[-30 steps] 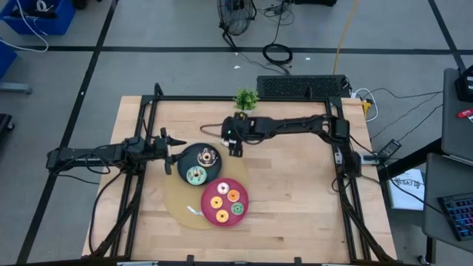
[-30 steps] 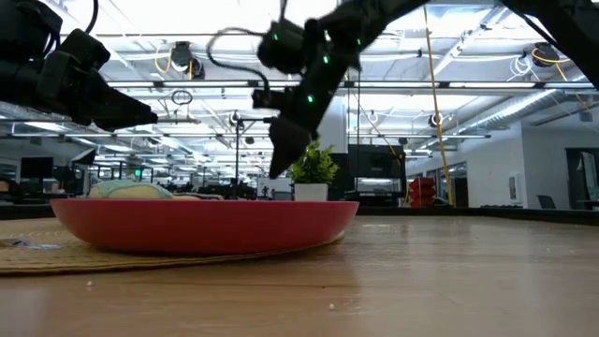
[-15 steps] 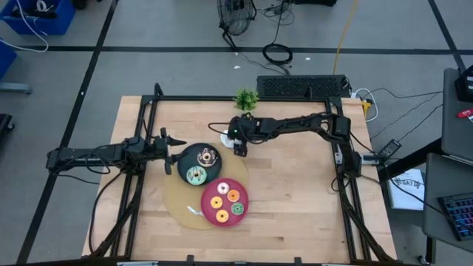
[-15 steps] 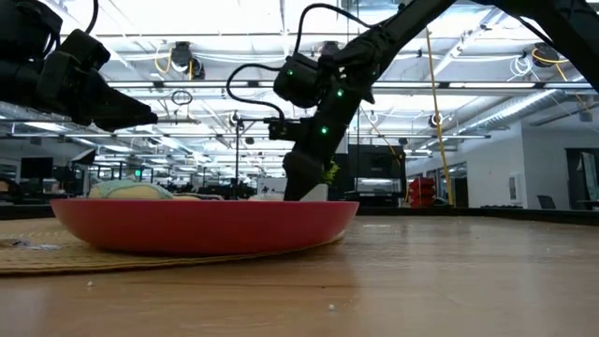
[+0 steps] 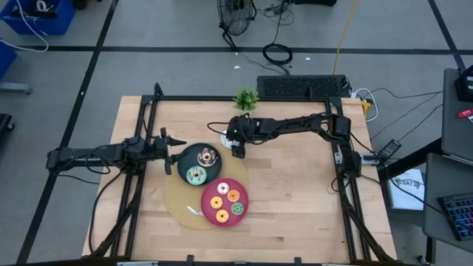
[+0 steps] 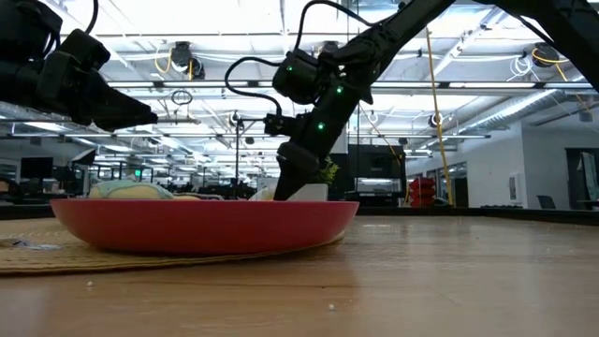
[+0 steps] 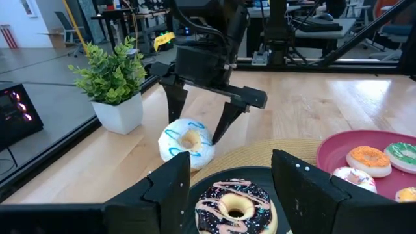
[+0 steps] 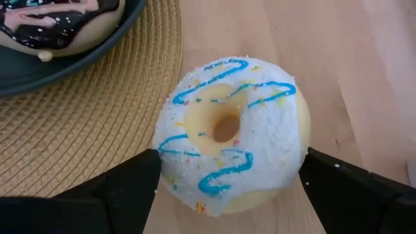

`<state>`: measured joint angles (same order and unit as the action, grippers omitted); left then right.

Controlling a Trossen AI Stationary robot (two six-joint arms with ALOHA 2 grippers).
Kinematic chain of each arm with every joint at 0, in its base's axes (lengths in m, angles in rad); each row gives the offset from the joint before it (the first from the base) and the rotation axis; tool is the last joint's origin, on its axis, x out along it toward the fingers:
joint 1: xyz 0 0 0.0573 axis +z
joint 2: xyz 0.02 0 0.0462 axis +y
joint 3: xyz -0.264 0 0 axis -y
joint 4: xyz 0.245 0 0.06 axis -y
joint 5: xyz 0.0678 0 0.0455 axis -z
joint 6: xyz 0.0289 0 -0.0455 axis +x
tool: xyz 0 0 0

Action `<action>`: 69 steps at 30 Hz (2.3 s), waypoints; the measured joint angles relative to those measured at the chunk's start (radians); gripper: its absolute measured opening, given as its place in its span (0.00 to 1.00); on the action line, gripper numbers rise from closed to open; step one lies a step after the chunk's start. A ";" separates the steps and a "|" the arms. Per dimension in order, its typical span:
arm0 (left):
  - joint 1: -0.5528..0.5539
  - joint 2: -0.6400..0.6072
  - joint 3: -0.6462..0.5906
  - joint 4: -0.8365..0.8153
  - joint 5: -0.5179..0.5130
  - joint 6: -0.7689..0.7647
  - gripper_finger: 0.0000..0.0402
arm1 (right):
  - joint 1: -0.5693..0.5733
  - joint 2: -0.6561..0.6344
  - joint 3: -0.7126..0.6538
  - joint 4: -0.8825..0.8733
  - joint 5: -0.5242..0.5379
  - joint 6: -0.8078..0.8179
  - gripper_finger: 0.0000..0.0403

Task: Pick & Place donuts
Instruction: Put the large white donut into the black plate

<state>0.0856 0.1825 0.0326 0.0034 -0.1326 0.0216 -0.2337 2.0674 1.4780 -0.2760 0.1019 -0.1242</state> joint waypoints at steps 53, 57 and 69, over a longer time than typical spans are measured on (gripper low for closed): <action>0.000 0.000 0.000 0.000 0.000 0.000 0.53 | -0.028 -0.002 -0.107 0.167 0.026 0.079 0.76; 0.000 0.000 0.000 0.000 0.000 0.000 0.53 | -0.028 -0.002 -0.107 0.167 0.026 0.079 0.69; 0.000 0.000 0.000 0.000 0.000 0.000 0.53 | -0.028 -0.002 -0.108 0.160 0.021 0.101 0.55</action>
<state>0.0856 0.1826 0.0326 0.0036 -0.1326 0.0216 -0.2619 2.0655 1.3705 -0.1158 0.1233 -0.0231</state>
